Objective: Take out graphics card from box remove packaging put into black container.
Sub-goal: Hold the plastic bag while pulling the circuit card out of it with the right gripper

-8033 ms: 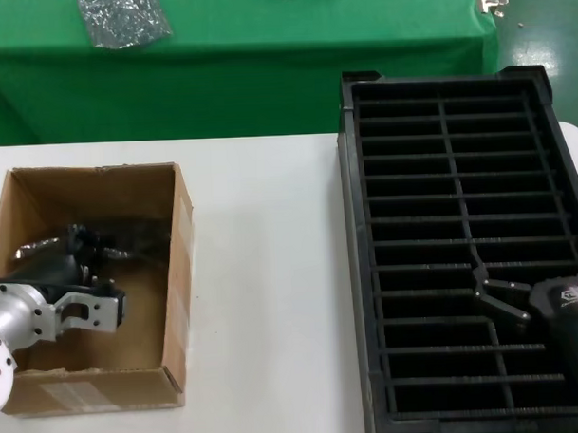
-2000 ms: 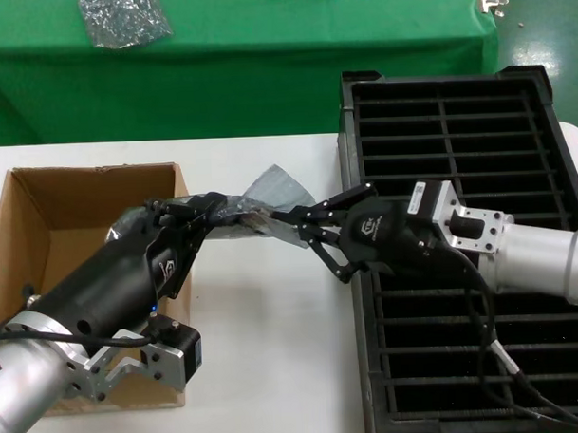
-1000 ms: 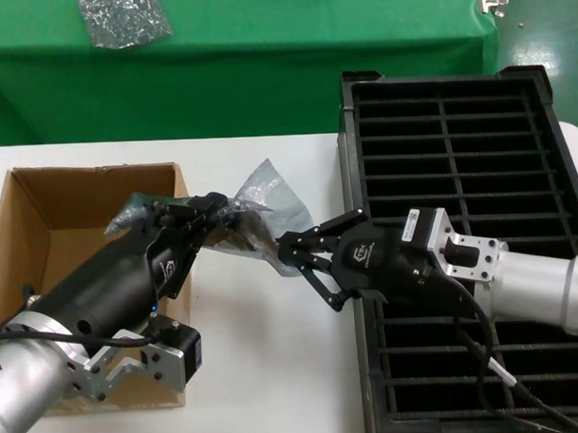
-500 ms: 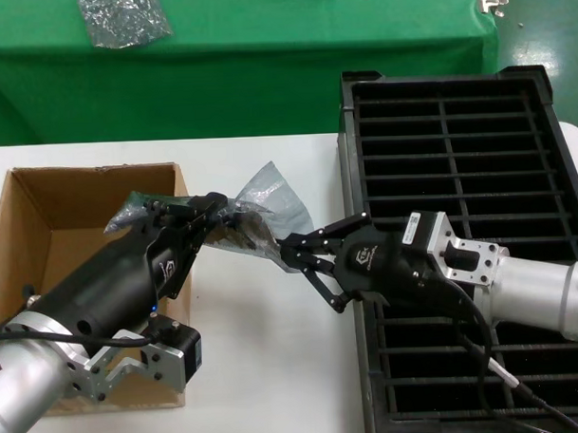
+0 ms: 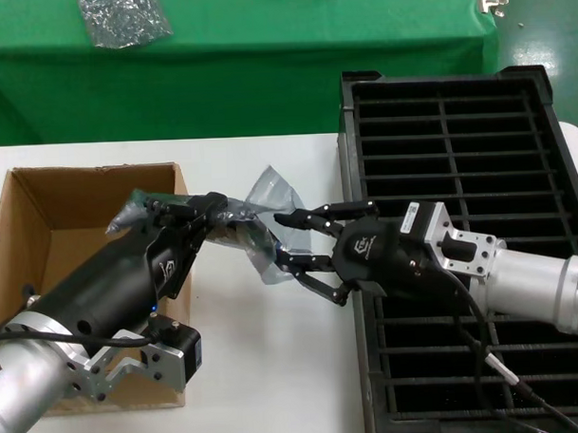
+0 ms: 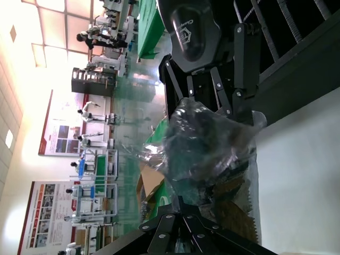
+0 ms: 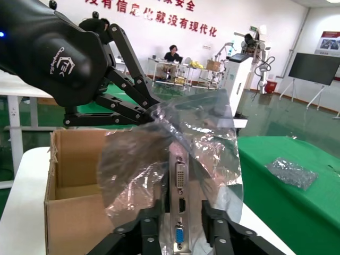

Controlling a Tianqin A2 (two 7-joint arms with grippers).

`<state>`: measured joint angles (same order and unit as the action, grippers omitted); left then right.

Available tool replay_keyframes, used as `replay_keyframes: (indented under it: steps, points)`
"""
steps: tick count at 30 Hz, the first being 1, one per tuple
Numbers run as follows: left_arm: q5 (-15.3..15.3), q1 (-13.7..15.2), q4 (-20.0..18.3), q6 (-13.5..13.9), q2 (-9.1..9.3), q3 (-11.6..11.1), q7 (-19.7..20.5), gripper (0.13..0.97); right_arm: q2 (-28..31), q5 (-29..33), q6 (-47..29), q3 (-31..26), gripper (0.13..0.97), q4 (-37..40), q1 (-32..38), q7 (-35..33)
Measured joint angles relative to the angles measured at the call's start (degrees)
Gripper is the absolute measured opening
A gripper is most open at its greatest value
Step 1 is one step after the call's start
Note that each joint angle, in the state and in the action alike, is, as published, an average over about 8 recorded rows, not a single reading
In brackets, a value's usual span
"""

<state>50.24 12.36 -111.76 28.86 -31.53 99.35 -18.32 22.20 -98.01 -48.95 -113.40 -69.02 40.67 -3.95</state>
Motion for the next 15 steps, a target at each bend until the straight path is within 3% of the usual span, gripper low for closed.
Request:
replay_keyframes:
  steps: [6,15]
  points:
    - [0.0,0.0,0.0,0.0,0.0,0.0,0.0,0.139,-1.0,-0.2,0.2,0.1,0.327,1.4,0.7,-0.8]
    - [0.0,0.0,0.0,0.0,0.0,0.0,0.0,0.139,-2.7,-0.4,0.4,0.0,0.297,3.7,1.6,-1.8]
